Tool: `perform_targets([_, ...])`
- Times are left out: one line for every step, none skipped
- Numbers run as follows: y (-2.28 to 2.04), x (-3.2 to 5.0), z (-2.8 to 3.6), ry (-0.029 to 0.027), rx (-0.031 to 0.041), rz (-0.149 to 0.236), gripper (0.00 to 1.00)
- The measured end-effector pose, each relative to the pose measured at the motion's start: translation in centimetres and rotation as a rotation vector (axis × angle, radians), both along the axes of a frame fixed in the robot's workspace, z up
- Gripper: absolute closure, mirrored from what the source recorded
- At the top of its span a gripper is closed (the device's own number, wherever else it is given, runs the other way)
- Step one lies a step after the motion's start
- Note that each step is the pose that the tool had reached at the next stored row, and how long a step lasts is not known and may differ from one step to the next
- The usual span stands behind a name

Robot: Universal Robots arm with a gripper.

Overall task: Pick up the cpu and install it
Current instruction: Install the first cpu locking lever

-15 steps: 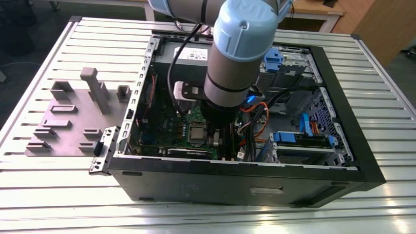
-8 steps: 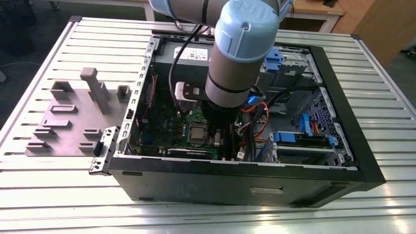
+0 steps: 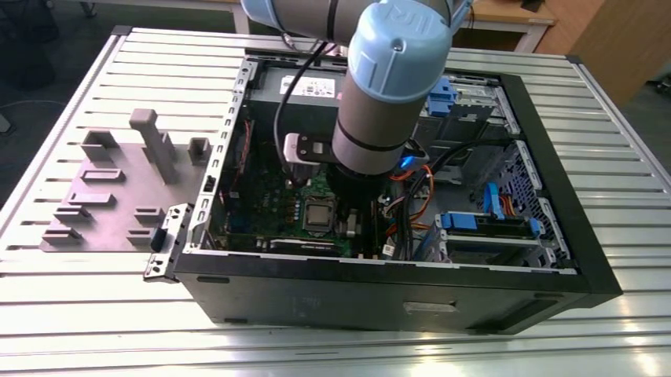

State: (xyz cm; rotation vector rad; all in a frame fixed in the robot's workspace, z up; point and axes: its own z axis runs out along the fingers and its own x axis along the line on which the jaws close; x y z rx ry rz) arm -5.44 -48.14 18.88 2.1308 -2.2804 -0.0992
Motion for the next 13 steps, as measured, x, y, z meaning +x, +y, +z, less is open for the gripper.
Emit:
perform_targets([0.0, -0.01, -0.03, 0.0, 0.0002, 0.0, 0.89])
perform_targets([0.0, -0.02, -0.05, 0.0, 0.0005, 0.0, 0.89])
perform_targets([0.0, -0.04, -0.05, 0.0001, 0.0007, 0.0, 0.89])
perform_targets([0.0, -0.06, -0.04, 0.0, 0.0009, 0.0, 0.89])
perform_targets([0.0, -0.08, 0.03, 0.0, 0.0015, 0.0, 0.89])
perform_targets([0.01, -0.08, 0.15, -0.0001, 0.0024, 0.0, 0.89])
perform_targets([0.02, -0.07, 0.36, -0.0004, 0.0027, 0.0, 0.89])
perform_targets([0.01, -0.08, 0.67, -0.0001, 0.0019, 0.0, 0.89])
perform_targets([0.0, -0.08, 0.97, 0.0, 0.0018, 0.0, 0.89])
perform_targets([0.01, -0.08, 1.26, -0.0001, 0.0022, 0.0, 0.89])
perform_targets([0.0, -0.08, 1.58, 0.0, 0.002, 0.0, 0.89])
perform_targets([0.0, -0.08, 1.91, 0.0001, 0.0018, 0.0, 0.89])
perform_targets([0.0, -0.08, 2.05, 0.0, 0.0019, 0.0, 0.89])
